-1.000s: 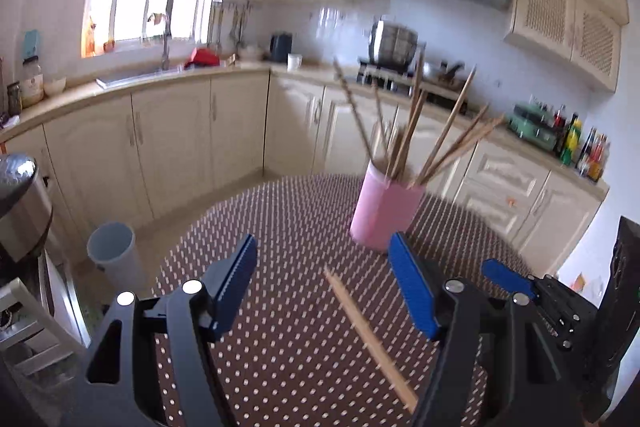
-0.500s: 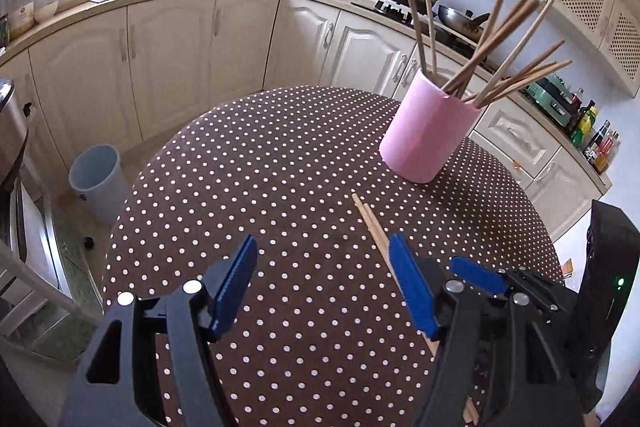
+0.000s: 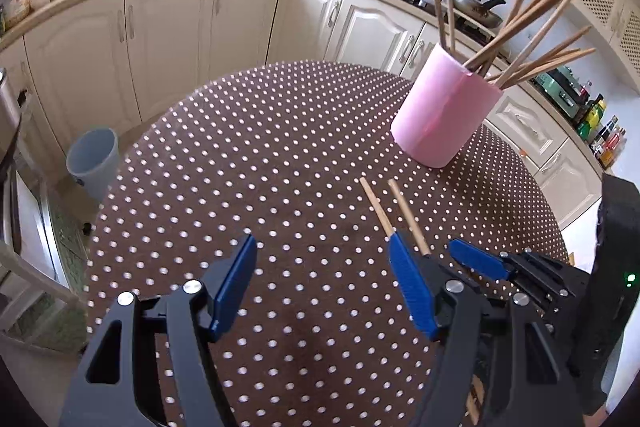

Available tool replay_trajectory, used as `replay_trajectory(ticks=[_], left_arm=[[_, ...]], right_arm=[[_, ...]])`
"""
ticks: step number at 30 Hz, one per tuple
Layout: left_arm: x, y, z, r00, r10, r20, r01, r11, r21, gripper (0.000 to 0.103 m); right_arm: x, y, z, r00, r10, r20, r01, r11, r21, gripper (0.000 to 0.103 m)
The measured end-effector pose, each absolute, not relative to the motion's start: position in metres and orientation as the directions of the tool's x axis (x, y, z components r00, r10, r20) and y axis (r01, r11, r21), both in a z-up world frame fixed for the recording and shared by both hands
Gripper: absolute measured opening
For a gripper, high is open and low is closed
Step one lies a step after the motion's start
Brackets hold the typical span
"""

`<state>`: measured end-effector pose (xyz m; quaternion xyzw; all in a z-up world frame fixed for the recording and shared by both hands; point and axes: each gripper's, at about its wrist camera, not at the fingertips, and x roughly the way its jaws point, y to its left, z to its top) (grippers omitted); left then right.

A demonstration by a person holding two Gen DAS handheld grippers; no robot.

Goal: Organize utensils
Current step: 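Close the left gripper on a chopstick while the right gripper grasps another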

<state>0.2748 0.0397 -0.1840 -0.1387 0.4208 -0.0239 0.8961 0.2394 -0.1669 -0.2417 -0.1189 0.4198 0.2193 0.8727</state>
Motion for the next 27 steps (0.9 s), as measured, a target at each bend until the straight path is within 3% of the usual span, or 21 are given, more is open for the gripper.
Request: replay_trajectory(ticks=[1, 8, 12, 20, 25, 27], left_arm=[[0.281, 0.035, -0.186, 0.631, -0.184, -0.753, -0.065, 0.956, -0.287, 0.067], [0.314, 0.006, -0.198, 0.577, -0.206, -0.790, -0.042, 0.959, -0.280, 0.067], [0.329, -0.012, -0.202, 0.564, -0.126, -0.816, -0.045, 0.982, -0.183, 0.067], [0.346, -0.042, -0.204, 0.568, 0.004, -0.823, -0.015, 1.000, -0.006, 0.040], [0.354, -0.043, -0.203, 0.560, -0.035, -0.828, 0.002, 0.999, -0.041, 0.013], [0.356, -0.041, -0.204, 0.555, -0.044, -0.831, 0.003, 0.999, -0.051, 0.011]], right_arm=[[0.241, -0.170, -0.241, 0.547, 0.283, -0.788, -0.482, 0.876, -0.020, 0.017], [0.240, -0.199, -0.239, 0.512, 0.311, -0.801, -0.475, 0.879, 0.038, 0.016], [0.237, -0.209, -0.239, 0.499, 0.324, -0.804, -0.469, 0.881, 0.063, 0.016], [0.255, -0.229, -0.236, 0.494, 0.330, -0.804, -0.426, 0.898, 0.106, 0.017], [0.276, -0.218, -0.236, 0.477, 0.314, -0.821, -0.410, 0.906, 0.108, 0.017], [0.282, -0.213, -0.236, 0.472, 0.310, -0.826, -0.423, 0.901, 0.096, 0.017]])
